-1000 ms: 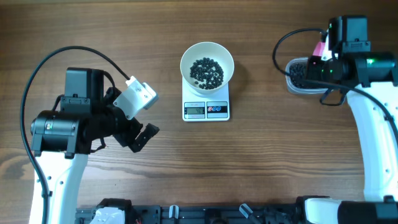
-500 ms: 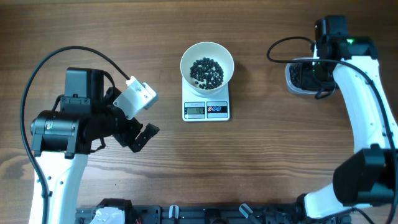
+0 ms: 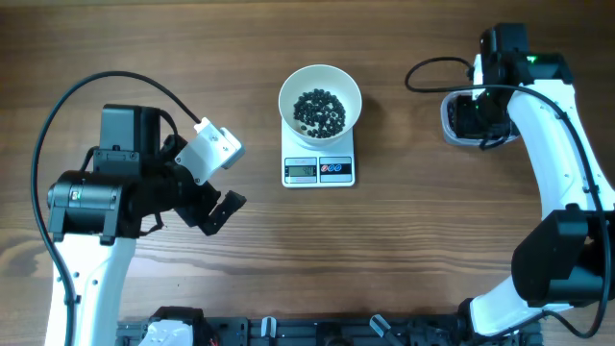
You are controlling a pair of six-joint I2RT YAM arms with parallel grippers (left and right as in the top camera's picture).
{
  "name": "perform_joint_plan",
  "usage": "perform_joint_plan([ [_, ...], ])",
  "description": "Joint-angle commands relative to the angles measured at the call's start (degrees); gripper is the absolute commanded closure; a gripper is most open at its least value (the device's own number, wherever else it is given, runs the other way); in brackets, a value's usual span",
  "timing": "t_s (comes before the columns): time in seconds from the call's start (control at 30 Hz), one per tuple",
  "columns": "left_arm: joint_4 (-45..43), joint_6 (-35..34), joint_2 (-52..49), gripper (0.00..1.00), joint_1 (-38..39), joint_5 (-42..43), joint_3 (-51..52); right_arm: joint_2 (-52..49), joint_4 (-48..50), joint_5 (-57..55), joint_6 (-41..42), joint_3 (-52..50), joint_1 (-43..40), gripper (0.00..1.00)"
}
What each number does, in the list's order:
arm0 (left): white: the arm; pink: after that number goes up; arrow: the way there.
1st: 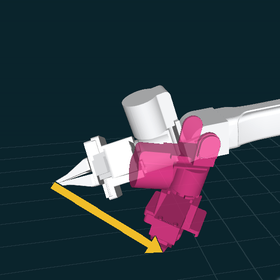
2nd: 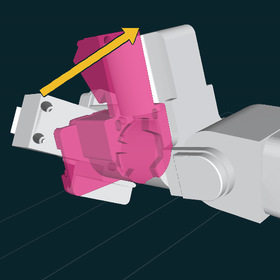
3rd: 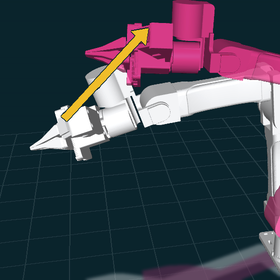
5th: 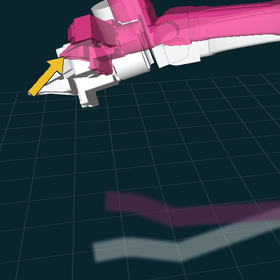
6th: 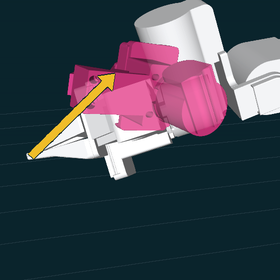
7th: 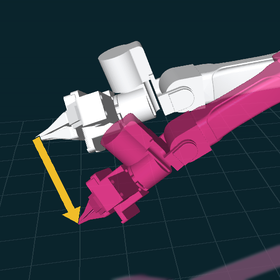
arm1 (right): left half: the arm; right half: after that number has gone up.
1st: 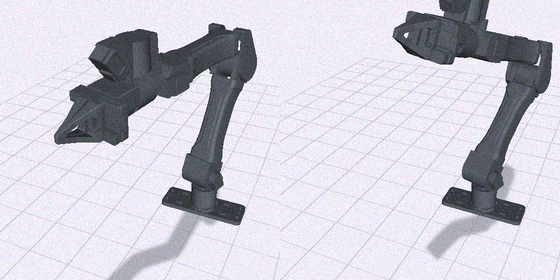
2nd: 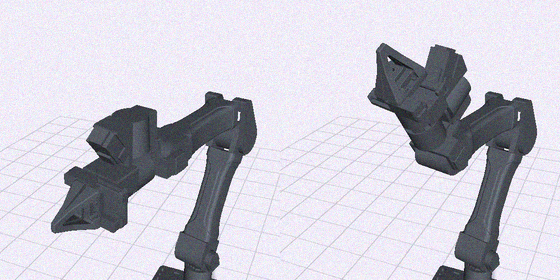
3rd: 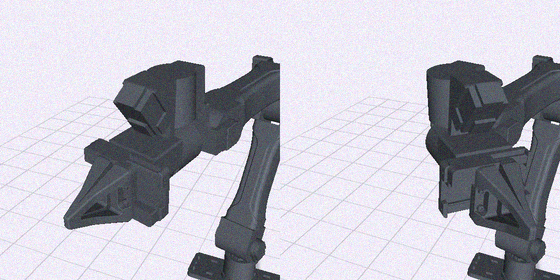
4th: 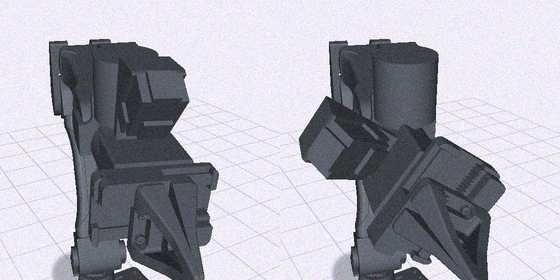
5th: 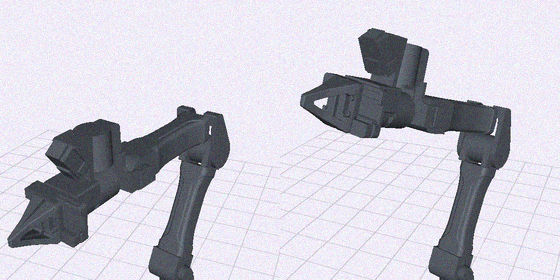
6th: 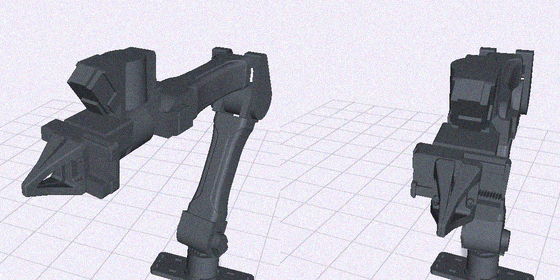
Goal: Scoop item into bowl and weigh 150g on scale
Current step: 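Move the empty scoop right back over the bean tub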
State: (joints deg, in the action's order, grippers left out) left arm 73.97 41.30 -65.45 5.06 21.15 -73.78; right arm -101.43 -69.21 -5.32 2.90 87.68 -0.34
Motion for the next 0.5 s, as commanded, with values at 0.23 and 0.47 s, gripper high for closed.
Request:
perform_joint_plan([
  [0.23,0.00,-0.15,0.55,0.00,-0.46,1.33,-0.33,-0.61,3.32,6.36,-0.81,-3.10,-2.05,0.96],
  [0.47,0.00,-0.15,0.55,0.00,-0.46,1.33,-0.33,-0.61,5.90,11.39,0.35,-5.31,-3.39,0.96],
])
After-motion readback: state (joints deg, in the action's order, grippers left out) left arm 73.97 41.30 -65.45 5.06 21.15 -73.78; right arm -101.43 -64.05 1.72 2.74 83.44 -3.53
